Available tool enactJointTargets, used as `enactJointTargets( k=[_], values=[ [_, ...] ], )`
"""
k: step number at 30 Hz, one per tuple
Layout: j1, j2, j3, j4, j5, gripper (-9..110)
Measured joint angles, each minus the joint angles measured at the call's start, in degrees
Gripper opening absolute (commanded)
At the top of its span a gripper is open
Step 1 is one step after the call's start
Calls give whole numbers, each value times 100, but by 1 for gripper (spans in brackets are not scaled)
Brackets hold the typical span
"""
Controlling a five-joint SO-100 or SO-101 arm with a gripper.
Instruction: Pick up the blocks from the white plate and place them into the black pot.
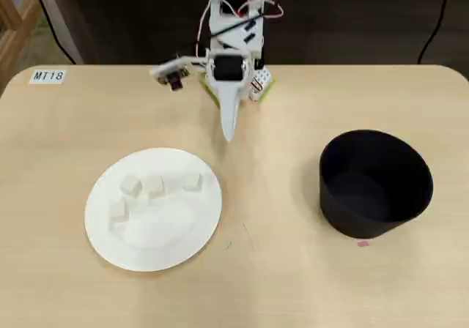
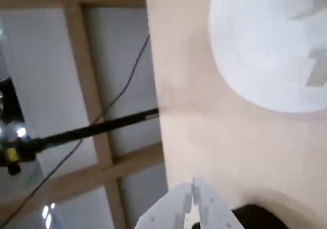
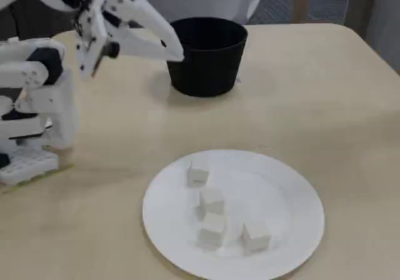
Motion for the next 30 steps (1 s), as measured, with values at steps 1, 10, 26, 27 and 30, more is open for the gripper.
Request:
enactJointTargets(
  k=[1, 10, 26, 27, 30],
  values=[
    [0, -492, -475, 193, -26, -2],
    [457, -4131, -3252, 1784, 123, -2],
    [2742, -6214, -3858, 2109, 185, -2],
    [2900, -6363, -3858, 2057, 123, -2],
    [3305, -6838, -3858, 1863, -149, -2]
  ],
)
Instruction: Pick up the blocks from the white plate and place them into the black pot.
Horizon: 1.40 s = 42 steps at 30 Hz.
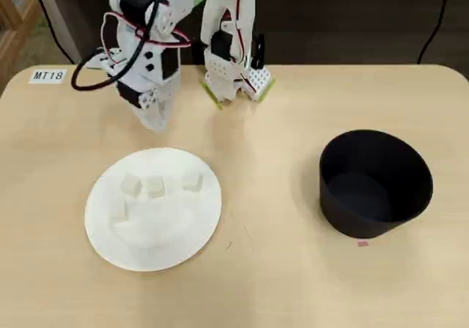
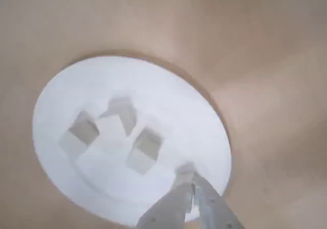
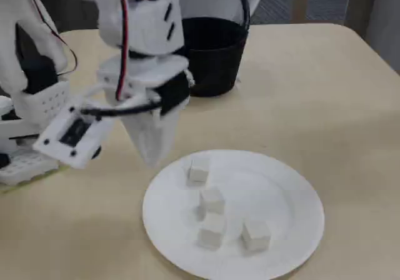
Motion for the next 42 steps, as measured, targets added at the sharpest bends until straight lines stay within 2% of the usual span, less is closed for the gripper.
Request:
enactJointTargets(
  k=[7, 8, 11, 13, 15, 29, 42],
  values=[
    [105, -404, 0, -571, -334, -2],
    [97, -431, 0, -650, -325, 1],
    [9, -510, 0, -747, -325, 21],
    [-79, -606, 0, -747, -404, 28],
    [-149, -738, 0, -747, -466, 30],
    [-79, -1345, -9, -1195, -35, 31],
    [-229, -1978, -703, -1195, -387, 34]
  ],
)
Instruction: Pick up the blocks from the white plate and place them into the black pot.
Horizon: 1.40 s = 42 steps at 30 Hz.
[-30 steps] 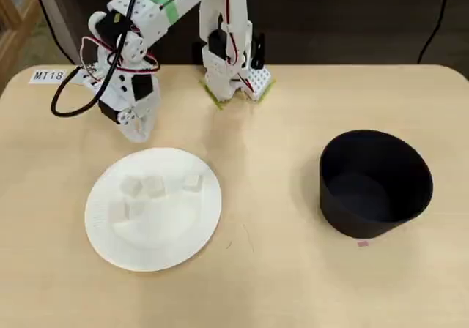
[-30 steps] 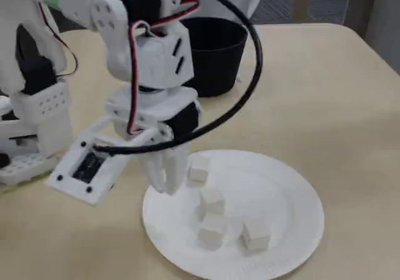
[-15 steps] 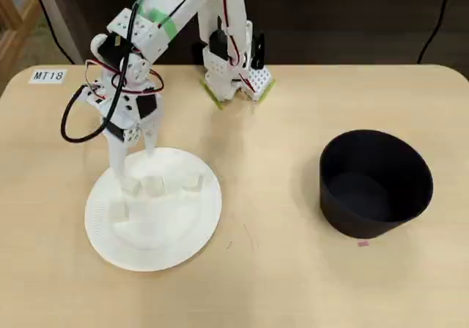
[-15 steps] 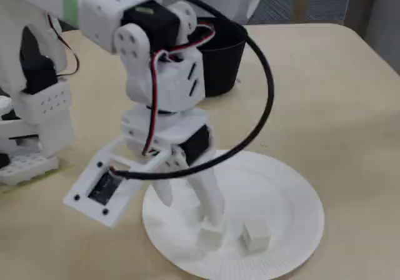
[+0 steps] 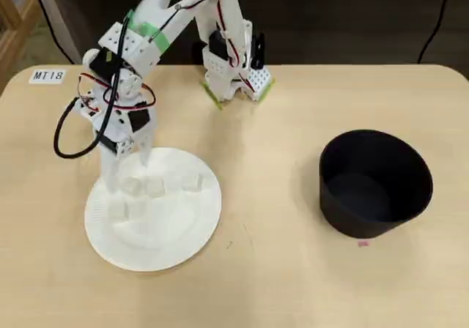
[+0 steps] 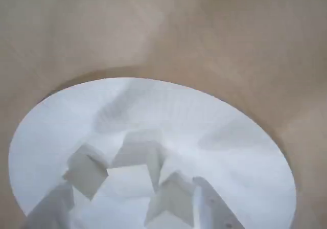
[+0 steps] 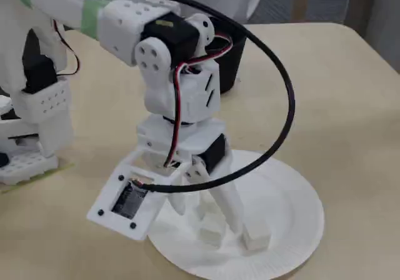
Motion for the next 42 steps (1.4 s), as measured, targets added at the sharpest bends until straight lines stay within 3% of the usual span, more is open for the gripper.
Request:
enactJointTargets(
  k=[24, 31, 35, 42],
  values=[
    [-149, -571, -88, -264, -70, 29],
    [-132, -659, -88, -633, 70, 13],
    [-70, -668, -88, -817, 299, -2],
    [-62, -650, -123, -914, 343, -2]
  ],
)
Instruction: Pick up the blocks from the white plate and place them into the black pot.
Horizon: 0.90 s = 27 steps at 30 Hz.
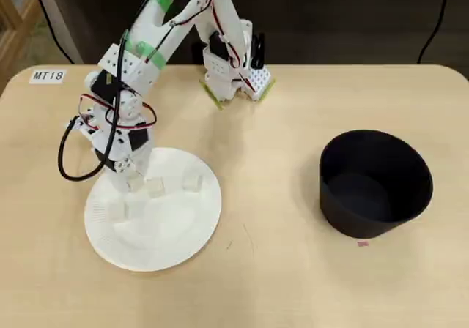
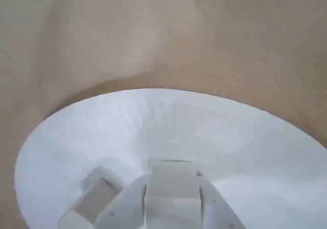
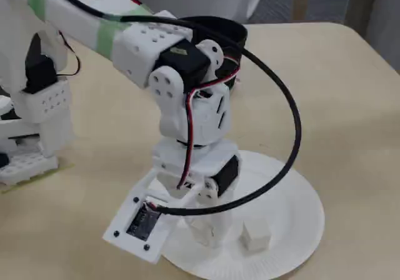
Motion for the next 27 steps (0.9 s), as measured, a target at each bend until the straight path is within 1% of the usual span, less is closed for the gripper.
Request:
enactJointTargets(
  k=[3, 7, 11, 15, 19, 23, 27],
  values=[
    [-9, 360, 0, -105, 26, -2],
    [-35, 1521, 0, -176, 9, -2],
    [-545, 2856, -9, -88, -70, -2],
    [-1872, 4008, -9, 176, 9, -2],
    [-3858, 4790, 158, 237, 668, -2],
    [-5687, 5221, 826, -255, 1679, -2],
    [-6847, 5379, 1564, -958, 2417, -2]
  ],
)
